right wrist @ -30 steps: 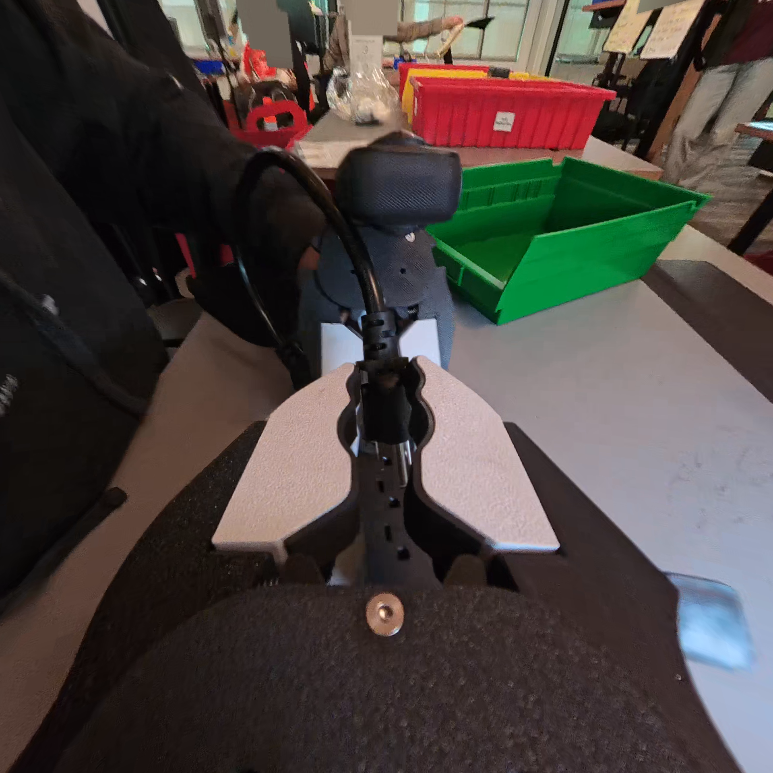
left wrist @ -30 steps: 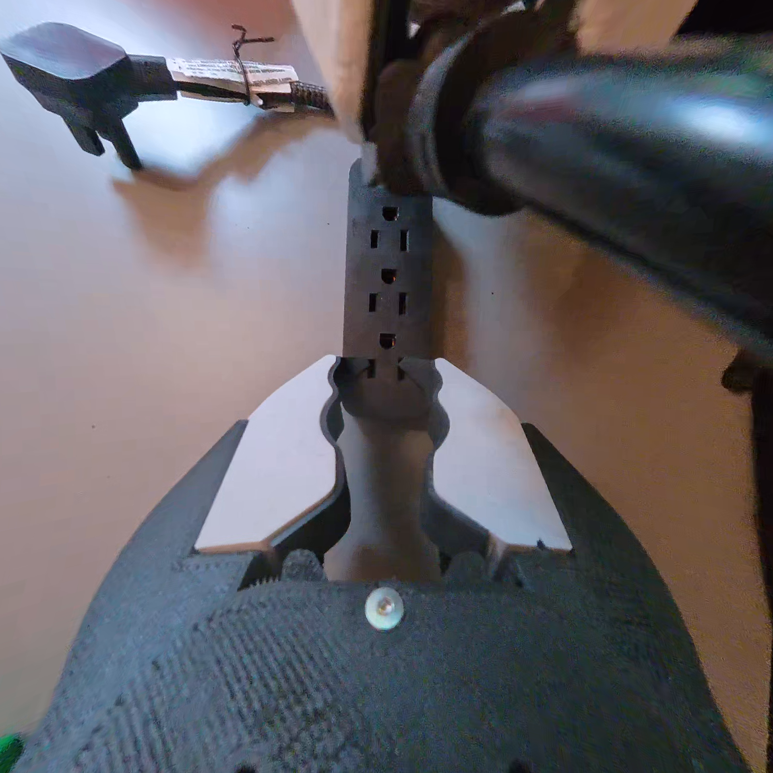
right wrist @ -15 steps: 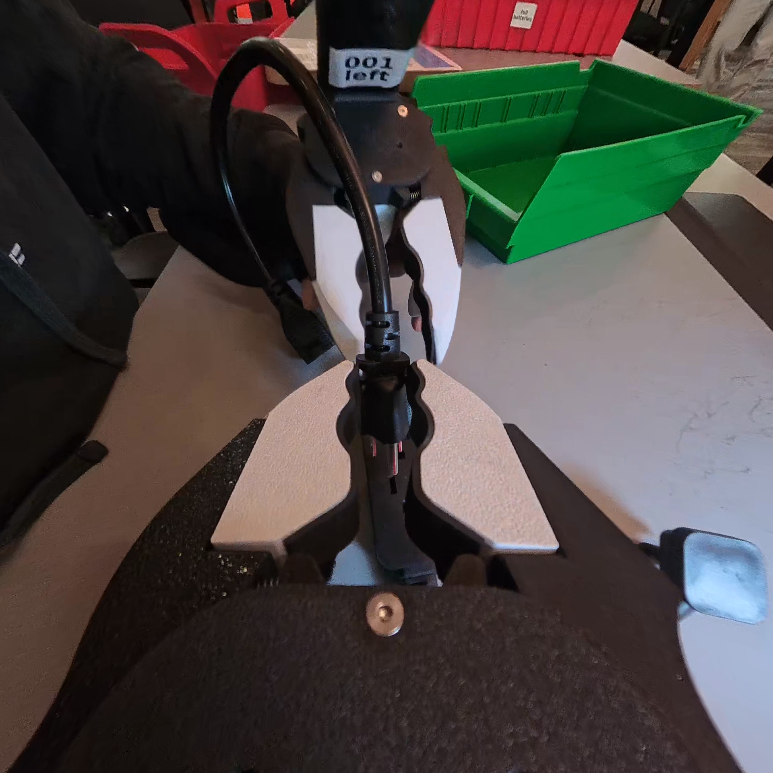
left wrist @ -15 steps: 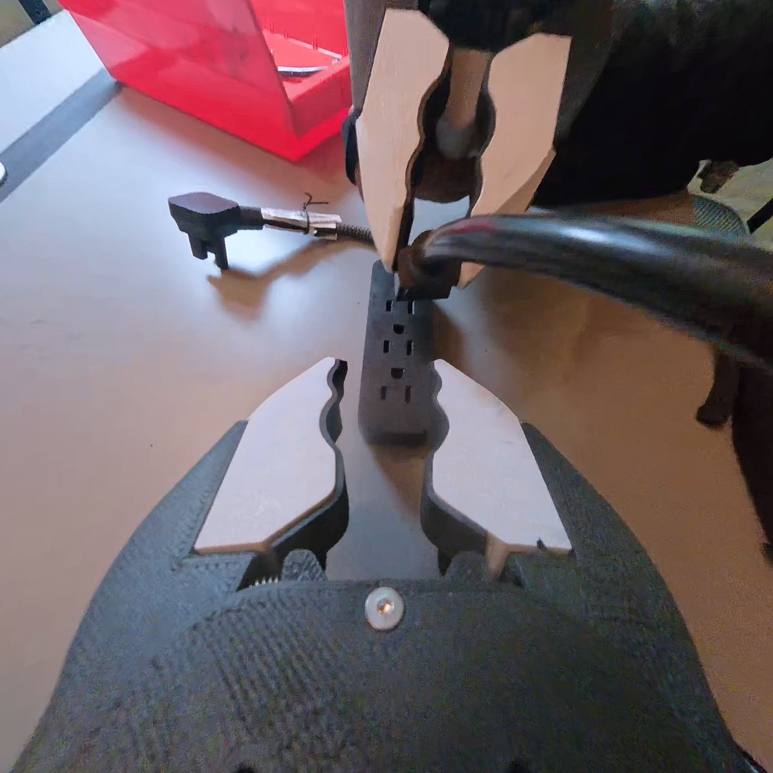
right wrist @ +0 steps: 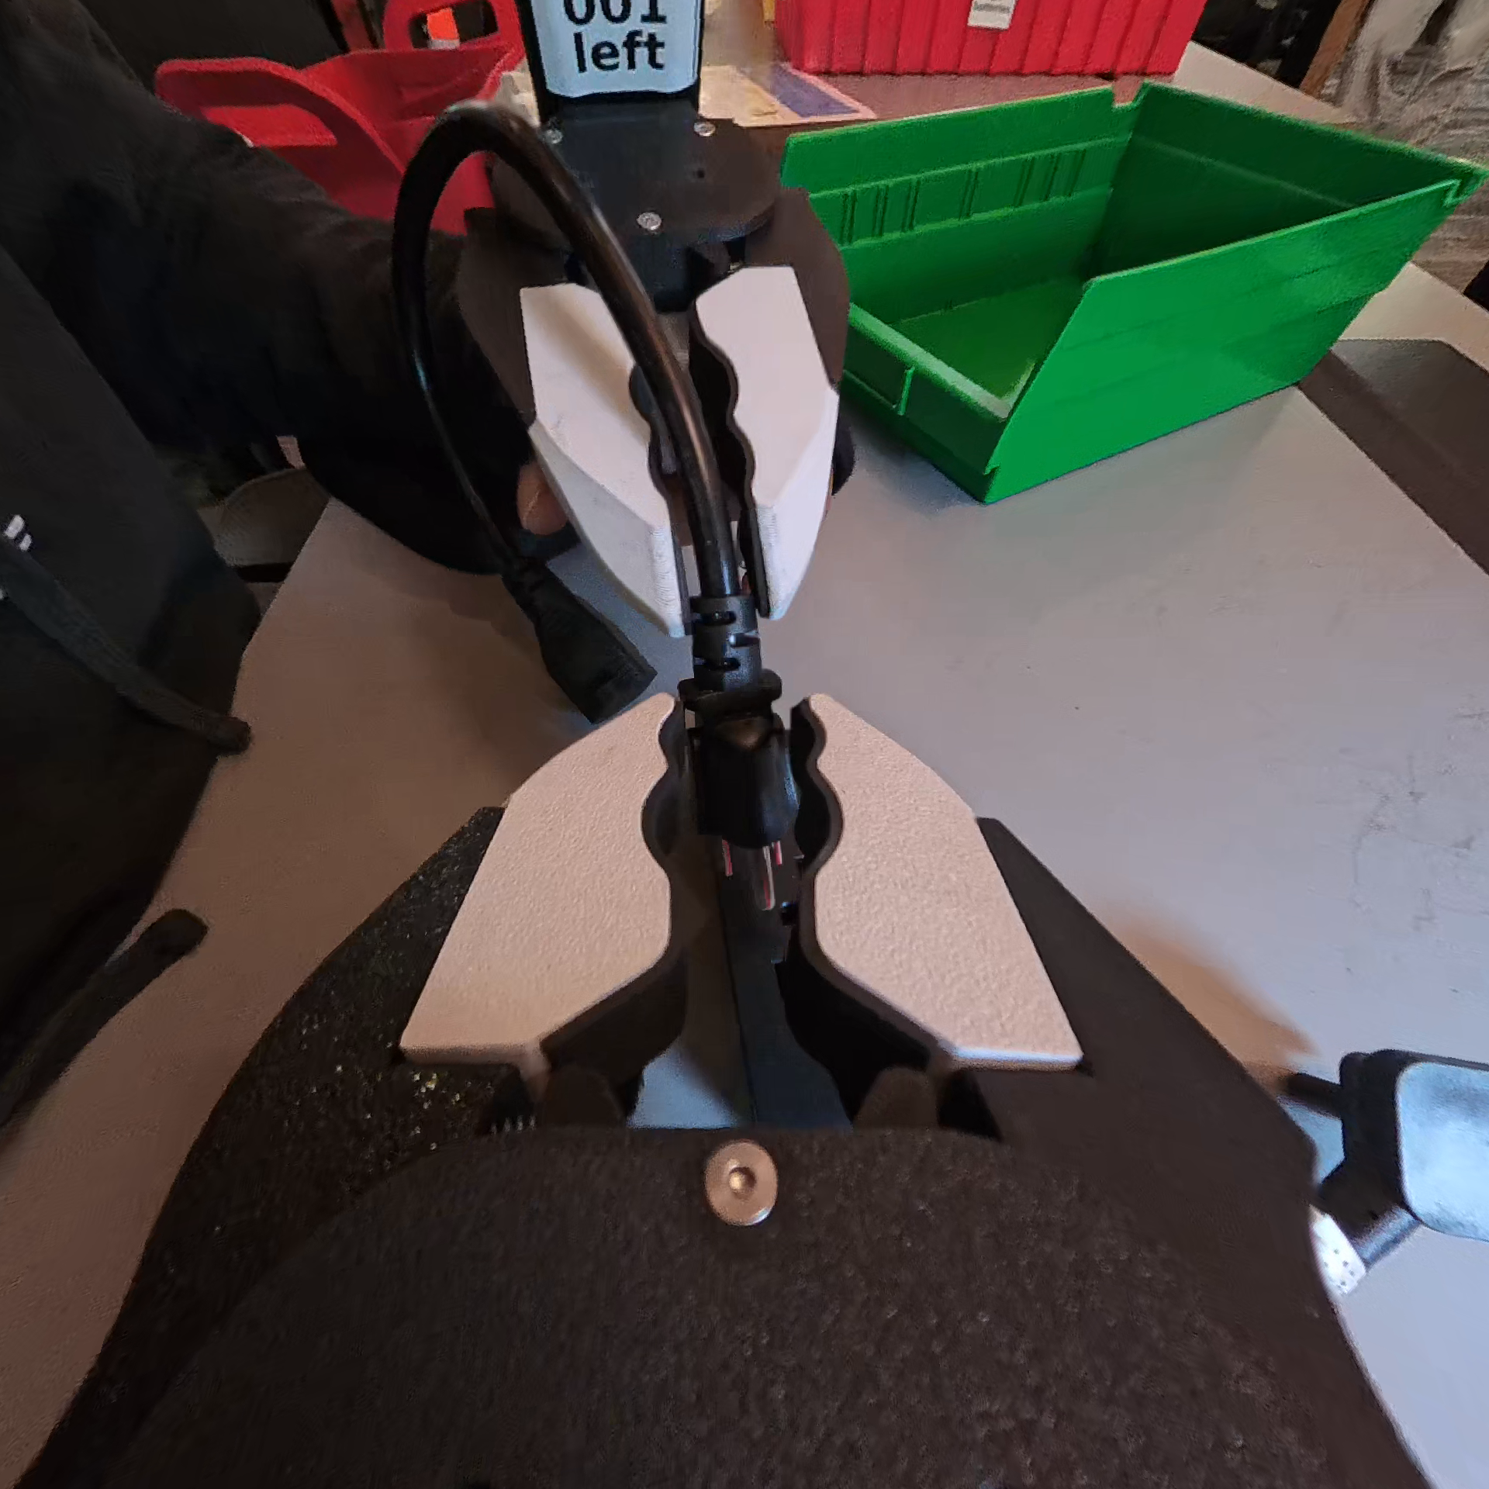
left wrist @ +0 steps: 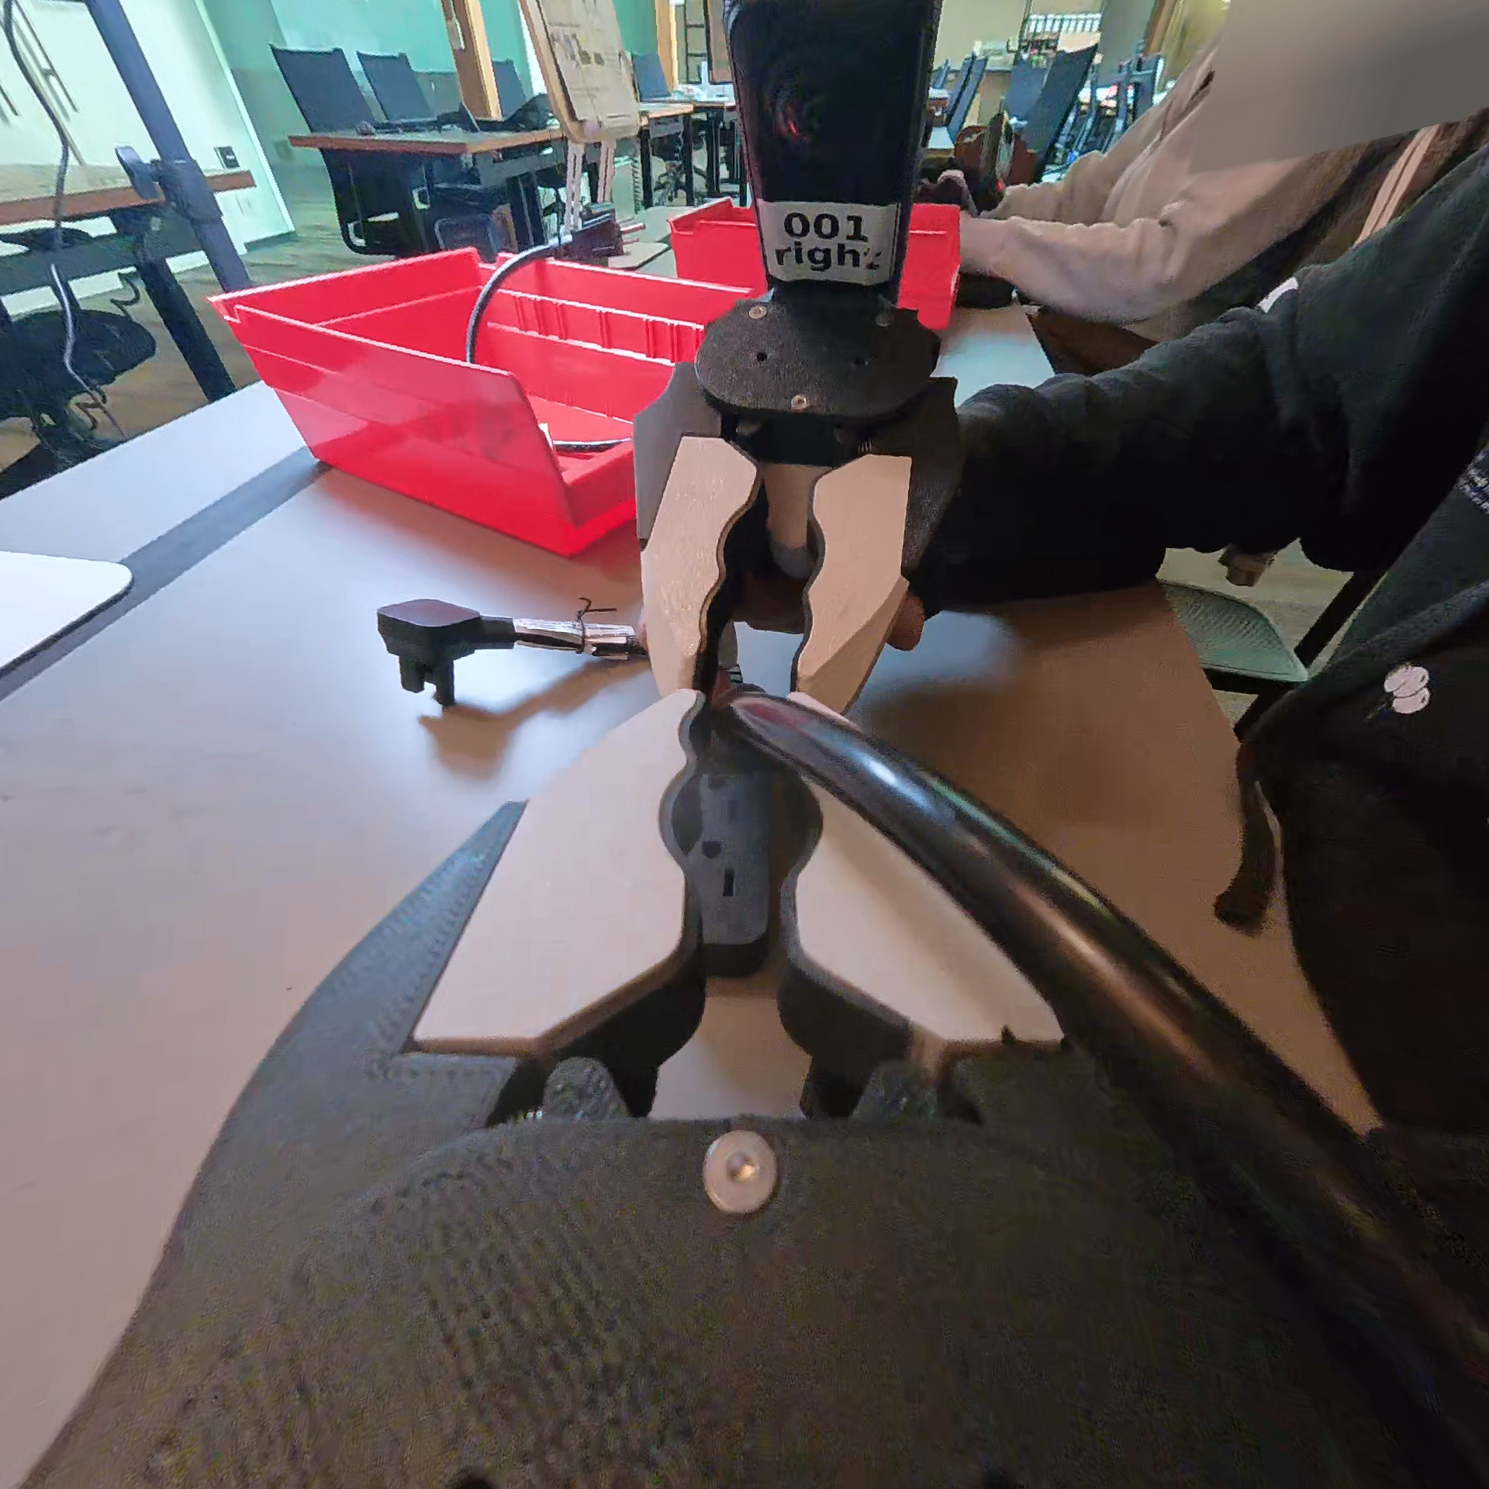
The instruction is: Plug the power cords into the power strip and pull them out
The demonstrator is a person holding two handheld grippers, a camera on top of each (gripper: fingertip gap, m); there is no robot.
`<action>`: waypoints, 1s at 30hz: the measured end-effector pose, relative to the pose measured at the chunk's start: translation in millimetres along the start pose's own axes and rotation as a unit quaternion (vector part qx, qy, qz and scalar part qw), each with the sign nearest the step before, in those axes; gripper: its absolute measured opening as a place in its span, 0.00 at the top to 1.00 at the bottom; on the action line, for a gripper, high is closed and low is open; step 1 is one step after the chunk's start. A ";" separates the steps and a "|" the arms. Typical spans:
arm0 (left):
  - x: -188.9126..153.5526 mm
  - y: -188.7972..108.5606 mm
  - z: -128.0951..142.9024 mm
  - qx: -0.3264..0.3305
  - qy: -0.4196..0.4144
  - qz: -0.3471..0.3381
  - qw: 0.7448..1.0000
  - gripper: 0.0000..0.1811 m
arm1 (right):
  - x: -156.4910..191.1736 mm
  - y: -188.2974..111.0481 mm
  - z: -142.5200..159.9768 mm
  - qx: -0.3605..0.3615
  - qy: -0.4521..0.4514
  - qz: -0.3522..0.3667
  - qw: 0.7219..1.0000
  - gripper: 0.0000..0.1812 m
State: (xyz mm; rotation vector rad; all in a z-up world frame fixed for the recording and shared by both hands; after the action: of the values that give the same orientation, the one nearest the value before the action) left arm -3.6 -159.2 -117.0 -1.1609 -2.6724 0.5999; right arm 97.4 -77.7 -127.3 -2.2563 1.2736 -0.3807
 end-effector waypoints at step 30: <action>35.5 -42.3 2.6 -0.031 -0.029 -0.094 0.995 0.83 | 41.4 -77.3 -73.7 0.098 -0.175 0.168 0.965 0.92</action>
State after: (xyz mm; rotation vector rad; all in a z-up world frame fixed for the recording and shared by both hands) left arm -56.7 -160.1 -101.6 -0.9038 -2.8269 0.5296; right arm 138.6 -102.2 -23.3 -1.7995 1.3297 0.0188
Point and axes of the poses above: each gripper's, where its closed fingertips meet, y out along the fingers, z out of its underside, x = y × z across the jaws, the point moved 7 cm from there along -y, back along the fingers, and after that the axes turned 12 degrees about x, right-handed, at the moved point
